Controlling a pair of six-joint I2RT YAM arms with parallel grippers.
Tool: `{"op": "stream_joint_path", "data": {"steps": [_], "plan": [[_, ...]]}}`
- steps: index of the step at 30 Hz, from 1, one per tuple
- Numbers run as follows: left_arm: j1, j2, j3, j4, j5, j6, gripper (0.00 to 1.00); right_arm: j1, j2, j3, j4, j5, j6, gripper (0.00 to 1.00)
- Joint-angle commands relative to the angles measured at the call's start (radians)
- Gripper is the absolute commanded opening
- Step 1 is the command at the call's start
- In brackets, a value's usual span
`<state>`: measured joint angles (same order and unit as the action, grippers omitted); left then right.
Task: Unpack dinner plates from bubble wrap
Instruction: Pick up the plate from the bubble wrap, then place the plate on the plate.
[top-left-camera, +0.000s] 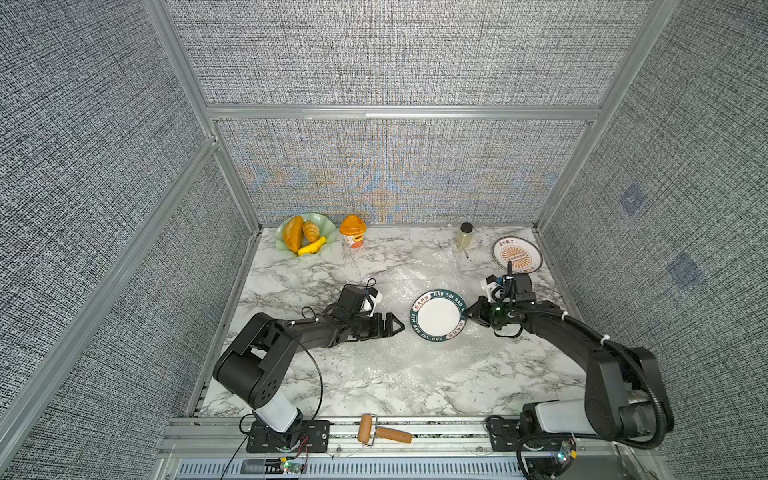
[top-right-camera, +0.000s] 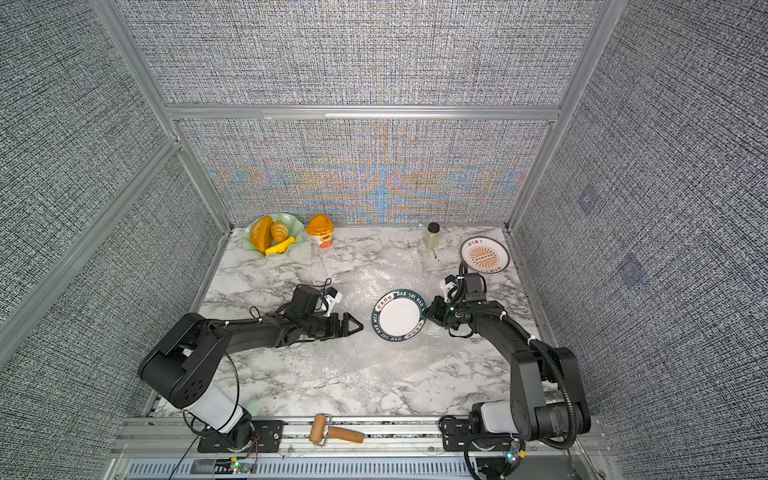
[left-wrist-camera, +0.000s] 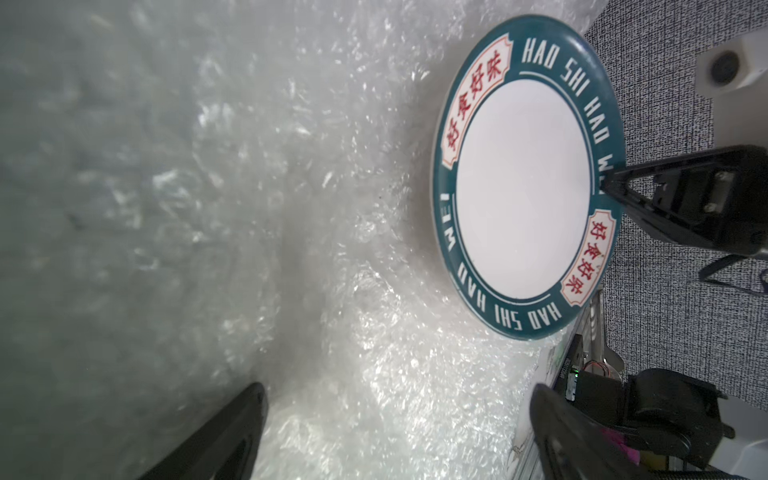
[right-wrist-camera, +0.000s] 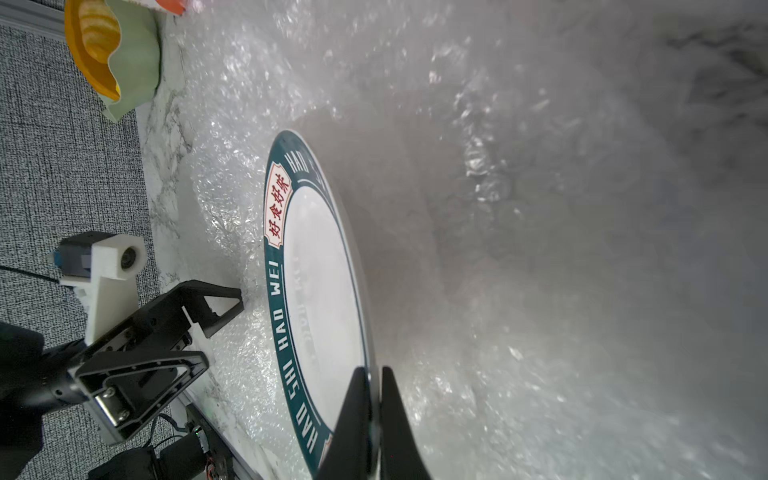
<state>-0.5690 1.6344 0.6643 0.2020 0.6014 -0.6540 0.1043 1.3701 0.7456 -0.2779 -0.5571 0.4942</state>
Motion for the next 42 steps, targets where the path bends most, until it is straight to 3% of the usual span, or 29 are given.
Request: {"op": "stream_joint_path", "data": {"steps": [1,14,22,35,42], "plan": [[0.0,-0.001,0.007,-0.026,0.007,-0.002,0.99,-0.016,-0.042,0.023,-0.04,-0.053,0.002,0.02],[-0.001,-0.183,0.14,-0.048,0.121,-0.032,1.0,-0.177,-0.202,0.107,-0.021,-0.108,0.136,0.0],[0.0,-0.359,0.126,0.009,0.156,-0.022,0.99,-0.369,-0.189,0.16,0.112,-0.064,0.273,0.0],[0.0,-0.412,-0.011,0.192,0.166,-0.073,0.99,-0.669,0.138,0.3,0.278,-0.038,0.377,0.0],[0.0,-0.422,-0.023,0.195,0.163,-0.075,0.99,-0.683,0.359,0.365,0.434,-0.004,0.487,0.0]]}}
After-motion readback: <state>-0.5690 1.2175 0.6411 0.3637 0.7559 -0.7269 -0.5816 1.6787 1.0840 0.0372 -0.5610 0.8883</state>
